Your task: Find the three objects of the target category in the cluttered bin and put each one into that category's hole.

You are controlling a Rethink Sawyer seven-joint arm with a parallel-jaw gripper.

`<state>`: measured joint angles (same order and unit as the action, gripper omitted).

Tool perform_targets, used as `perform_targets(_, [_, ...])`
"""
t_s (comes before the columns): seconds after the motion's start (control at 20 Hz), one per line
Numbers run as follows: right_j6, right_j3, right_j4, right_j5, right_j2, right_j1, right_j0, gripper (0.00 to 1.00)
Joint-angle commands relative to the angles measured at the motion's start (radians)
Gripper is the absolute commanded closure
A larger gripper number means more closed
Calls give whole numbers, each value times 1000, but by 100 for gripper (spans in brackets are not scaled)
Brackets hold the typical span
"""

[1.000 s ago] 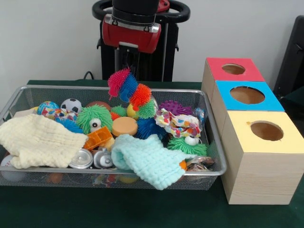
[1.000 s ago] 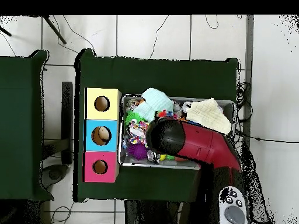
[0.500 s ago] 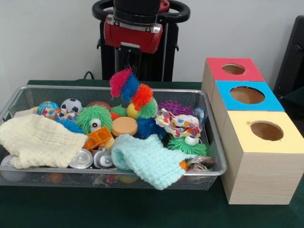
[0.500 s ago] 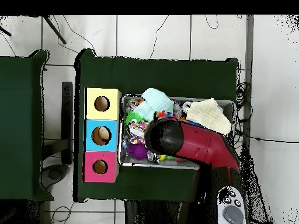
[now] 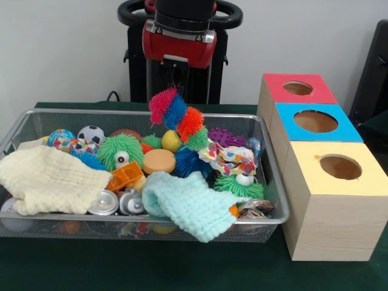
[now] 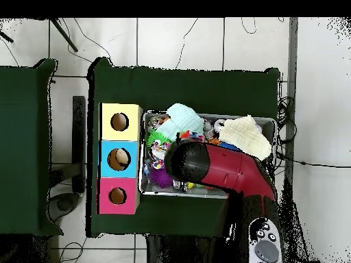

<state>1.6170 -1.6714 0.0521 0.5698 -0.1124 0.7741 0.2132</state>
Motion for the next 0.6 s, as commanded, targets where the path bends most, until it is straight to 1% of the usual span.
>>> perform_targets(0.05, [56, -50, 10, 44, 99, -11, -6, 100])
perform_targets(0.4, [73, -37, 0, 63, 89, -12, -24, 100])
perform_targets(0.6, [77, -38, -2, 57, 90, -18, -28, 100])
